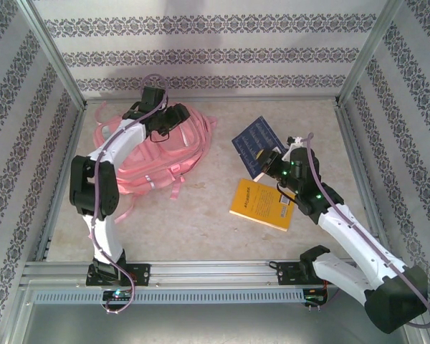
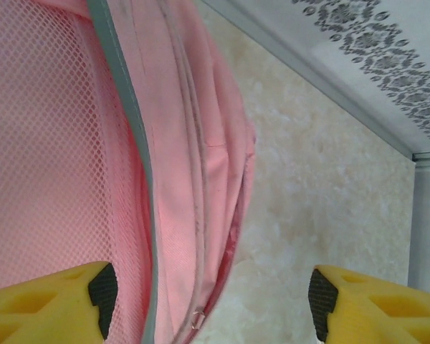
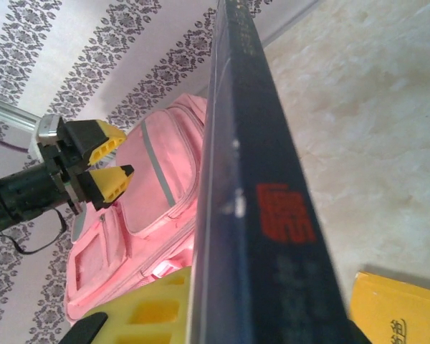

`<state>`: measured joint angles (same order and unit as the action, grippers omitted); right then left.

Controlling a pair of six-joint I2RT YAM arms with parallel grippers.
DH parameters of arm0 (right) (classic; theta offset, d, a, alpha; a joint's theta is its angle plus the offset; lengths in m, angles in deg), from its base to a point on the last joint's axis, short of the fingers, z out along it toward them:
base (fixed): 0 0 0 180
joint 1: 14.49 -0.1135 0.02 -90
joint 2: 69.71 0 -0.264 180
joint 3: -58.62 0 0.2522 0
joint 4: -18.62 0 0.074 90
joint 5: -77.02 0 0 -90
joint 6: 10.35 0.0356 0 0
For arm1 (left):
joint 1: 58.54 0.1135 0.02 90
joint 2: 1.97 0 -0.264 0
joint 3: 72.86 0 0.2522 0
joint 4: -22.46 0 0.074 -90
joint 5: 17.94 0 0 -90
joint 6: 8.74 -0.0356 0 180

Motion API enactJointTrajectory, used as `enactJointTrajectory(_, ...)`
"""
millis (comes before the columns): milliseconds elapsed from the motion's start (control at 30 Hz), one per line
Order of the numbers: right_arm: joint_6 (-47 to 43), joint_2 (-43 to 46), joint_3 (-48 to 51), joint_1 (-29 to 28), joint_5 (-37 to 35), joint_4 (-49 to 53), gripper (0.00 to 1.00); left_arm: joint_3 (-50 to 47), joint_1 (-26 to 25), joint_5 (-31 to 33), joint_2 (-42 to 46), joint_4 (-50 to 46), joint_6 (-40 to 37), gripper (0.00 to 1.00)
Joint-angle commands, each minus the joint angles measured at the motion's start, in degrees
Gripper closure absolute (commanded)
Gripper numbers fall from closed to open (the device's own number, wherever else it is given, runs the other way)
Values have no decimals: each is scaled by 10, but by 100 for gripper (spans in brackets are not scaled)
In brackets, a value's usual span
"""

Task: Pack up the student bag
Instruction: Open the student bag at the top-center of the table.

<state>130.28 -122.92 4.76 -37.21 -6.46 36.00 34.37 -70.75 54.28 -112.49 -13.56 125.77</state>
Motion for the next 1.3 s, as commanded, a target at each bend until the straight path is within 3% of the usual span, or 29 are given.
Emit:
enactJointTrajectory(0,-18,20,1,12,9,-2,100,45,7,-25,-27,-28,-19,29)
enactJointTrajectory(233,-21,14,-1,29,28,2,100,106,11,-56,-100,-22,-25,36)
enactJointTrajectory(467,-20,8,-10,34,36,3,100,218,10,-42,-171,-111,-65,37)
enactJointTrajectory(700,-14,3,-6,35,38,-4,100,200,16,-24,-165,-133,-67,41)
enactJointTrajectory(967,-5,-14,1,34,47,-27,100,154,32,-42,-163,-88,-46,46)
enactJointTrajectory(1267,-7,-18,-7,35,47,-24,100,262,32,-63,-231,-142,-63,79)
